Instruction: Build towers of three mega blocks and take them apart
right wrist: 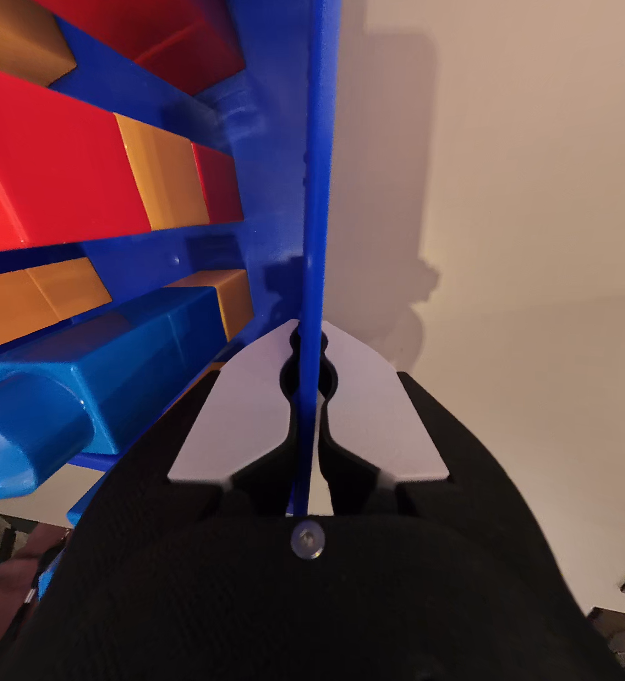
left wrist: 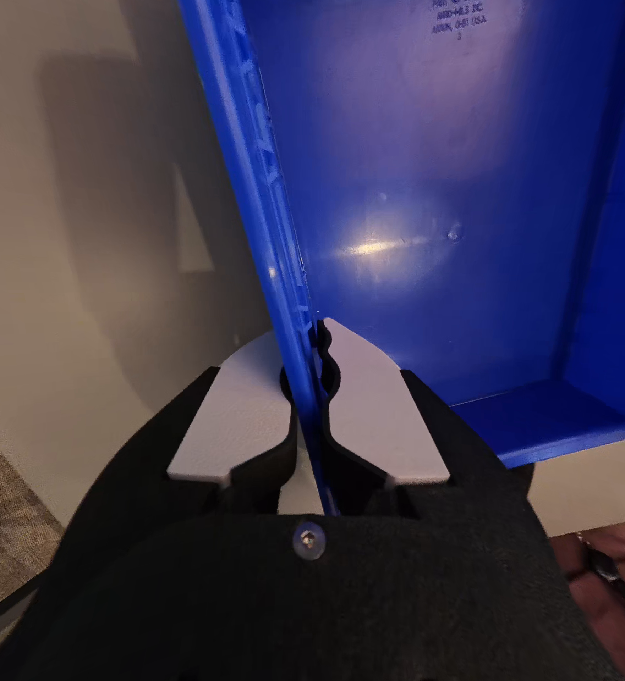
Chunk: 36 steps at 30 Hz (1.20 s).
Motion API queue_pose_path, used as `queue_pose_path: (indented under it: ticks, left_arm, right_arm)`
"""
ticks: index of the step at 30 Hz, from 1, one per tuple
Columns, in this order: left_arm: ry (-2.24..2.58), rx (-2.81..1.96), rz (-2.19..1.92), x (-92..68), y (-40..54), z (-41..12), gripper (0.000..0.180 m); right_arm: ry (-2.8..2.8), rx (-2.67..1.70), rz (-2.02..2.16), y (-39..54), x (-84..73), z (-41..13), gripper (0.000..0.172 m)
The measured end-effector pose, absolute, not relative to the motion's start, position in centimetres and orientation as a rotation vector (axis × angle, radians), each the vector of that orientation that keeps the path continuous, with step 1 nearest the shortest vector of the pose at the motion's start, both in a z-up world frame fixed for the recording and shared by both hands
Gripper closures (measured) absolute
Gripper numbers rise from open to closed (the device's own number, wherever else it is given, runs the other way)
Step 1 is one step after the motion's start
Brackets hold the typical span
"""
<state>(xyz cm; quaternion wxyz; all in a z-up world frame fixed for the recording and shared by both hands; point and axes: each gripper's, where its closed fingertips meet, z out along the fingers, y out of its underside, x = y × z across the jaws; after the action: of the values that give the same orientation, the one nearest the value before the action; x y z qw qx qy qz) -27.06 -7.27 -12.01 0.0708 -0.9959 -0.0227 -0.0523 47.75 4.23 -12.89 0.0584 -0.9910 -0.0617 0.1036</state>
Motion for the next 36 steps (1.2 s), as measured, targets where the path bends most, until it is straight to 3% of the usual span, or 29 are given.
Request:
queue_pose_path:
  ticks: [17, 30, 36]
  left_arm:
    - [-0.135, -3.005, -0.160, -10.5, -4.0, -12.3, 0.176]
    - [-0.198, -2.971, -0.153, -7.2, -5.4, -12.5, 0.175]
    - [-0.144, -2.902, -0.442, -6.1, -5.2, -12.1, 0.156]
  right_arm:
    - [-0.210, -3.036, 0.290, 3.1, 38.0, -12.8, 0.164]
    - [-0.404, -3.040, 0.261, 2.4, 32.1, -13.0, 0.164]
    - [-0.438, -3.091, 0.262, 1.9, 32.2, -13.7, 0.168]
